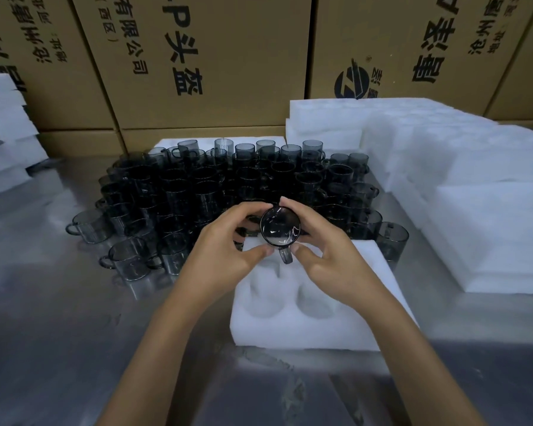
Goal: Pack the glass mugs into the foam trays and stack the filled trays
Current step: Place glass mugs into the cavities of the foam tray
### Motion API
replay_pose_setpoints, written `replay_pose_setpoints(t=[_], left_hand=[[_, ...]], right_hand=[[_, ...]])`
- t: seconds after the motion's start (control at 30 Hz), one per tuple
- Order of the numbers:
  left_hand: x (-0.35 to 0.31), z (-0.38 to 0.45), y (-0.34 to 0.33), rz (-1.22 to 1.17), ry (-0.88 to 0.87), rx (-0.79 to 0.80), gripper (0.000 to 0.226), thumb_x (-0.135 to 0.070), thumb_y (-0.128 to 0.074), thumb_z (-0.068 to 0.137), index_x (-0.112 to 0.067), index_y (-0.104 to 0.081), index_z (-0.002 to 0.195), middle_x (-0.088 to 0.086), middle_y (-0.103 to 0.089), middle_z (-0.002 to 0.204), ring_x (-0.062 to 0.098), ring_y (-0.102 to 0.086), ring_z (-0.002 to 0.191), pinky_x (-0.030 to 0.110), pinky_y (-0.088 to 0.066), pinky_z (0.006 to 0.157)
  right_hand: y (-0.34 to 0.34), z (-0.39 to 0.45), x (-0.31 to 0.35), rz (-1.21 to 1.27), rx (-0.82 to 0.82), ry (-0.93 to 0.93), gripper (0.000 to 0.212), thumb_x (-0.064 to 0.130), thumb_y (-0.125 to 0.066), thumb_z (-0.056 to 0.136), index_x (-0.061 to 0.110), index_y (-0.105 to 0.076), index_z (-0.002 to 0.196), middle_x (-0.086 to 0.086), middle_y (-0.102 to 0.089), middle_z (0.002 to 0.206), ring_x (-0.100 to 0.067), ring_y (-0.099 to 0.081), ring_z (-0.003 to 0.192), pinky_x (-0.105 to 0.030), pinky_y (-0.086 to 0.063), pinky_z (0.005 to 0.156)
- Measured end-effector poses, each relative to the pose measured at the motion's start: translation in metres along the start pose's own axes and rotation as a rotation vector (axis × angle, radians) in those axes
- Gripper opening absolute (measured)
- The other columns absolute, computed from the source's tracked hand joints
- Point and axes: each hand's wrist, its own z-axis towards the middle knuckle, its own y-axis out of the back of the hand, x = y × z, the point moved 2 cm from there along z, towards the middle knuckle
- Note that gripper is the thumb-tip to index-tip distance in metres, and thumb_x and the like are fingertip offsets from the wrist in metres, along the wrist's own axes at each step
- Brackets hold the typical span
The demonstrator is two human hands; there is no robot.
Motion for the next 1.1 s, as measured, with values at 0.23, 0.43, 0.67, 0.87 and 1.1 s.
replay_pose_setpoints(t=[0.23,0.43,0.67,0.87,1.1], left_hand=[[0.020,0.002,0.015,0.083,0.147,0.165,0.053,-0.026,-0.088,0.069,-0.049,-0.061,0.108,-0.032,-0.064,0.108,-0.015,-0.055,0.106,0.019,-0.039,0.083],[0.024,0.002,0.014,0.060,0.178,0.221,0.047,-0.031,-0.085,0.074,-0.046,-0.062,0.111,-0.031,-0.065,0.109,-0.015,-0.055,0.105,0.013,-0.040,0.081],[0.018,0.001,0.015,-0.009,0.160,0.183,0.037,-0.032,-0.062,0.094,-0.038,-0.059,0.131,-0.023,-0.062,0.122,-0.010,-0.055,0.112,0.014,-0.044,0.082],[0.029,0.003,0.014,0.137,0.144,0.193,0.032,-0.028,-0.069,0.091,-0.032,-0.068,0.122,-0.025,-0.054,0.126,-0.003,-0.046,0.125,0.025,-0.037,0.101],[0.034,0.004,0.002,0.323,0.105,0.201,0.033,-0.031,-0.066,0.092,-0.029,-0.066,0.124,-0.022,-0.048,0.122,0.002,-0.032,0.117,0.036,-0.035,0.108]], right_hand=[[-0.007,-0.001,-0.007,-0.052,0.148,-0.136,0.059,0.004,-0.052,0.099,0.031,-0.038,0.150,0.018,-0.052,0.144,0.005,-0.043,0.134,-0.030,-0.038,0.114],[-0.007,0.001,-0.009,-0.023,0.117,-0.225,0.051,0.016,-0.047,0.101,0.036,-0.043,0.148,0.021,-0.046,0.148,0.004,-0.037,0.138,-0.022,-0.029,0.115],[-0.008,0.001,-0.014,-0.167,0.054,-0.209,0.044,0.035,-0.053,0.100,0.041,-0.048,0.143,0.012,-0.051,0.141,0.001,-0.039,0.134,-0.011,-0.032,0.104],[-0.014,0.000,-0.014,-0.324,0.119,-0.175,0.047,0.031,-0.052,0.101,0.030,-0.045,0.147,0.011,-0.044,0.148,0.004,-0.022,0.141,-0.009,-0.016,0.108],[-0.014,0.002,-0.013,-0.774,0.143,-0.140,0.047,0.043,-0.041,0.102,0.034,-0.042,0.148,0.011,-0.034,0.159,-0.006,-0.014,0.146,-0.035,-0.005,0.111]])
